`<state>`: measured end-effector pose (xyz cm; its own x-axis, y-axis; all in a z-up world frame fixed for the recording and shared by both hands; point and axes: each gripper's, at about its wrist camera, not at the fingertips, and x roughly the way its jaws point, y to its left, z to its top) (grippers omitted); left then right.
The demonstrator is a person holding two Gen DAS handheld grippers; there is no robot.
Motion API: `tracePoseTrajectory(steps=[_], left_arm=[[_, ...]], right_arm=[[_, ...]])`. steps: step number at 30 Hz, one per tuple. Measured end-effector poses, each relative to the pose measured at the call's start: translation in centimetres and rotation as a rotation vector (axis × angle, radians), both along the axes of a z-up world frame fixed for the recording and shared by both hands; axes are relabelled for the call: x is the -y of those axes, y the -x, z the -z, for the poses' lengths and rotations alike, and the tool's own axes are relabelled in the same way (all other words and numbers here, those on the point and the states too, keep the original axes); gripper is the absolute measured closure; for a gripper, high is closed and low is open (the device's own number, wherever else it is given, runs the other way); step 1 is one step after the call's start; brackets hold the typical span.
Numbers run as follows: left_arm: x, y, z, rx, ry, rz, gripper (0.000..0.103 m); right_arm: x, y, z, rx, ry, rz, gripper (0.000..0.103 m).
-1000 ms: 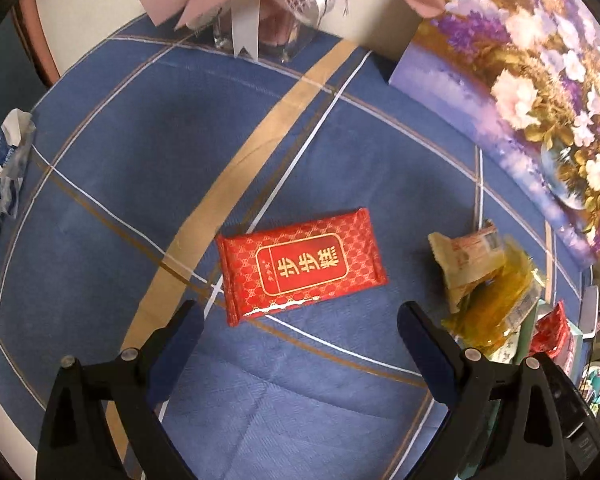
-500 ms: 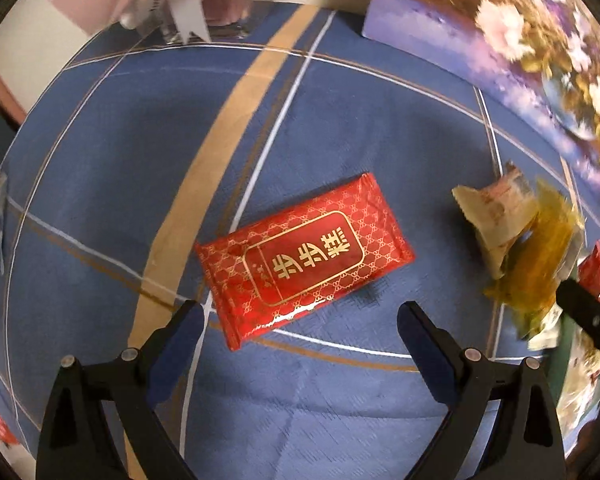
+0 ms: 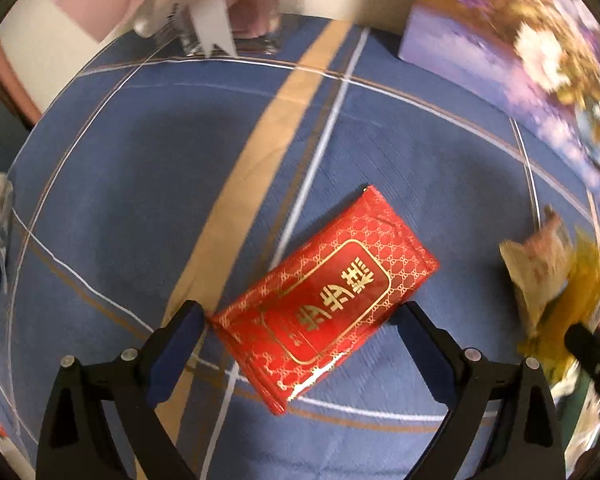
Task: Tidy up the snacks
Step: 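Grasp the red cake packet with left tool while right tool grasps yellow bread bag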
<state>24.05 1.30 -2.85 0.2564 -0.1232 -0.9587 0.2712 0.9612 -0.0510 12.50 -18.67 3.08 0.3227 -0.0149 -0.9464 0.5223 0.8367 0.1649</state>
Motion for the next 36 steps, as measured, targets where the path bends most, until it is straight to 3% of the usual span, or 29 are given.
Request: tracePoseTrajectory(steps=[5,9,13,14,19,27,30,36], left_arm=[[-1.6,-1.5,-0.2,0.027,0.039,-0.068,0.006],[-2.8,-2.2,0.3,0.028,0.082,-0.102,0.006],[-3.1,-1.4,0.1,0.032,0.084,-0.06,0.006],[-2.4,-0.9,-0.1,0.033,0.082,-0.053,0.006],[0.4,0.9,0.2,0.043,0.044,0.012,0.006],[1.5,2.6,-0.3,-0.009,0.17,0.09,0.01],[1.5,3.0,-0.5,-0.013,0.167,0.103,0.017],[1.0,2.4,-0.4,-0.003,0.174,0.073,0.017]], right_arm=[[-0.3,-0.4,-0.3,0.037,0.007,-0.009,0.0],[-1.0,-0.7,-0.3,0.058,0.009,-0.03,0.008],[-1.4,-1.0,-0.2,0.065,0.009,-0.043,0.015],[-1.5,-1.0,-0.2,0.065,0.014,-0.047,0.02],[-1.8,-1.1,-0.2,0.076,0.003,-0.069,0.026],[-2.3,-1.2,0.3,0.076,-0.062,-0.115,0.029],[-2.4,-1.2,0.8,0.068,-0.084,-0.115,0.03],[-2.3,-1.3,1.3,0.059,-0.075,-0.107,0.033]])
